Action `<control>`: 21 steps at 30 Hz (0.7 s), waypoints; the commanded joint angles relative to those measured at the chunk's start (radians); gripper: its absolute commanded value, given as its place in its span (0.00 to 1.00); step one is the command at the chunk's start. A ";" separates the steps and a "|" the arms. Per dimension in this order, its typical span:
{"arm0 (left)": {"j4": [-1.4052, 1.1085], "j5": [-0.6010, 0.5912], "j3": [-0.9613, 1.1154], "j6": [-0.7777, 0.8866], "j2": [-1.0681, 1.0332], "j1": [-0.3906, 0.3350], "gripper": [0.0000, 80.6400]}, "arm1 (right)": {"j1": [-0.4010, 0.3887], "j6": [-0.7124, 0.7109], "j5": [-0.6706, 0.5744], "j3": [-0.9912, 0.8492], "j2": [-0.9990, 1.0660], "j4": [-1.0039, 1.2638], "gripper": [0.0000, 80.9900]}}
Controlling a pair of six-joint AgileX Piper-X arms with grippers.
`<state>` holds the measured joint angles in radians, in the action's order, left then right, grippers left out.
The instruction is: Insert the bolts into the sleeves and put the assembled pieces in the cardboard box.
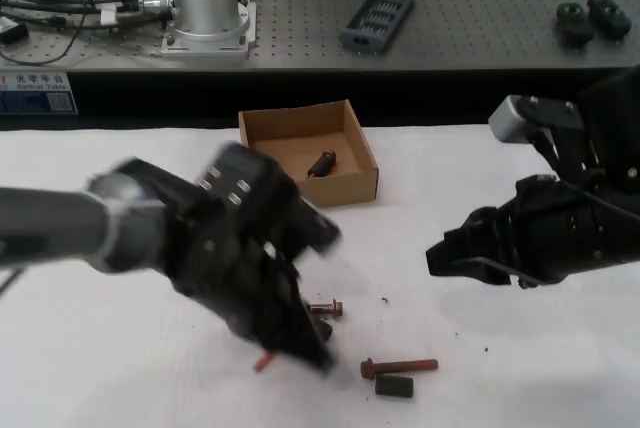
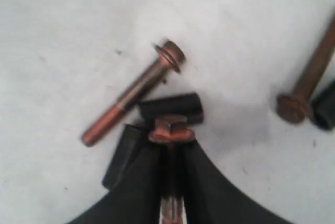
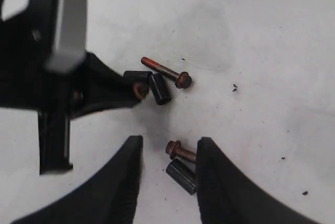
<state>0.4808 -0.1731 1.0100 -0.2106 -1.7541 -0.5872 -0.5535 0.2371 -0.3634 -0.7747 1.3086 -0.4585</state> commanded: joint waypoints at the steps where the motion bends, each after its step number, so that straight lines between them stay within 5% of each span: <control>1: -0.121 -0.095 0.016 0.367 0.071 0.066 0.01 | 0.004 -0.005 -0.008 -0.003 -0.014 0.025 0.33; 8: -0.224 -0.138 0.013 0.528 0.193 0.103 0.01 | -0.006 -0.029 -0.028 -0.016 0.045 0.016 0.22; 21: -0.498 -0.034 0.012 0.784 0.377 0.125 0.01 | -0.162 -0.127 0.051 -0.187 0.232 -0.118 0.29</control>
<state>0.0546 -0.2626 1.0100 0.5426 -1.4324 -0.4714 -0.7139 0.1277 -0.3213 -0.9544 1.5431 -0.5751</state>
